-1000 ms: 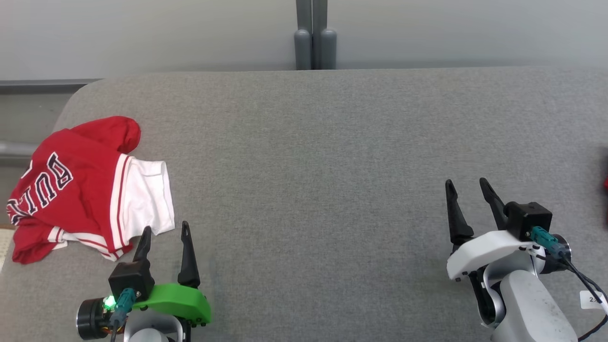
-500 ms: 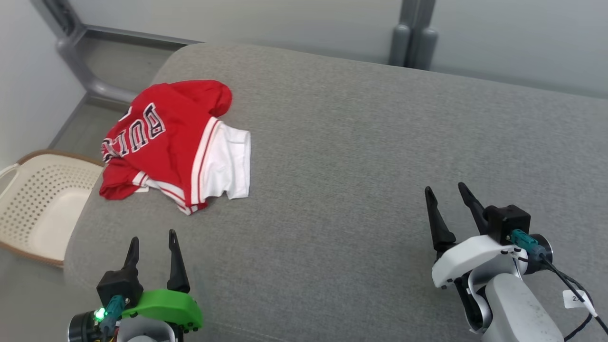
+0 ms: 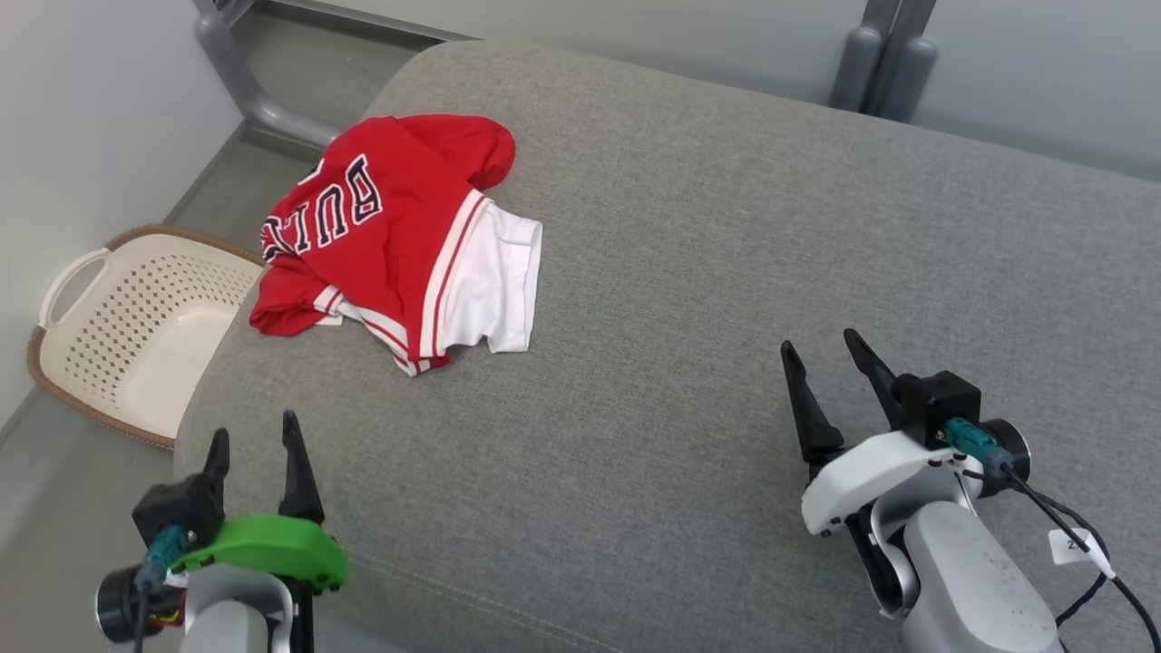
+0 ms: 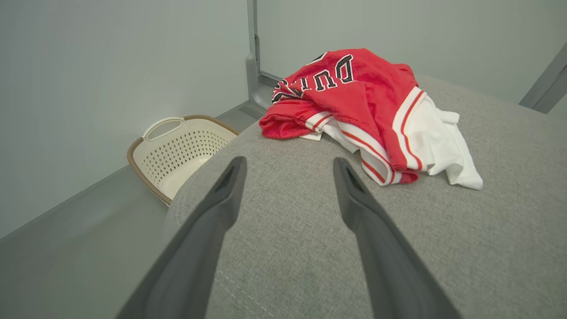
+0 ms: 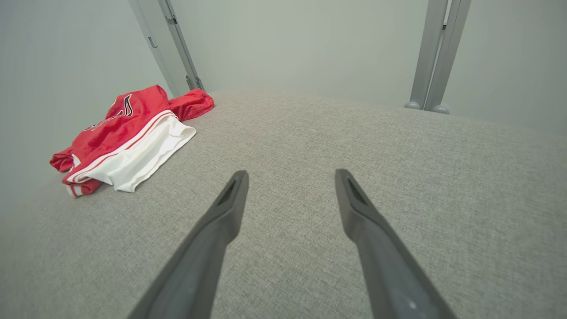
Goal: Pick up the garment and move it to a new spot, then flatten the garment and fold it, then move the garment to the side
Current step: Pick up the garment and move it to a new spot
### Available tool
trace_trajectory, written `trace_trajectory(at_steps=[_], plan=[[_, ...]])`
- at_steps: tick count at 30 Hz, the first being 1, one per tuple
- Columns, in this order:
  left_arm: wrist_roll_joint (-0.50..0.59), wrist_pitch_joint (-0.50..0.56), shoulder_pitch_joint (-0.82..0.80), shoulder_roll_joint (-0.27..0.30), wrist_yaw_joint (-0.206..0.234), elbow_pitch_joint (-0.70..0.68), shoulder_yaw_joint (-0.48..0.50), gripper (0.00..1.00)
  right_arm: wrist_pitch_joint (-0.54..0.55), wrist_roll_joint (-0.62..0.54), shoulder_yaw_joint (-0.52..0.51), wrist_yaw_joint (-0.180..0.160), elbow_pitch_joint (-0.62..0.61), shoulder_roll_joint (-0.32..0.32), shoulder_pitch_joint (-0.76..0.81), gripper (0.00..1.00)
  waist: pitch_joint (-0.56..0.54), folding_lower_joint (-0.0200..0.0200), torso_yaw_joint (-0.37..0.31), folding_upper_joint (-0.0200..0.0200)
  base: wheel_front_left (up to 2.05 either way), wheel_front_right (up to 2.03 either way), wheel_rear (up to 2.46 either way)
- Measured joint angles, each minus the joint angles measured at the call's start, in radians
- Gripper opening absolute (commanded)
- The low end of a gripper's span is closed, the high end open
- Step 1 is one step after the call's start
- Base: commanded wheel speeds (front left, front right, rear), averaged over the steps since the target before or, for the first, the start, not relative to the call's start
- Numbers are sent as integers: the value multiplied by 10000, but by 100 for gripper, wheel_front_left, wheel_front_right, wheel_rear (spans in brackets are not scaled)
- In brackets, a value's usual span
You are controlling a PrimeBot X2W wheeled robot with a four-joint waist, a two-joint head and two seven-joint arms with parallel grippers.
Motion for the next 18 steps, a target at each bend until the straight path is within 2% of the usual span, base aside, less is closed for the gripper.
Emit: trace_trajectory(at_steps=[10, 18], plan=[[251, 0, -2672, 412, -803, 1998, 1005, 100, 0, -157, 165, 0, -556, -301, -520, 100, 1015, 0, -846, 0, 0, 0, 0], [311, 0, -4315, 869, -869, 3705, 1653, 100, 0, -10, 644, 0, -1158, -420, -1221, 100, 1934, 0, -1918, 0, 0, 0, 0]])
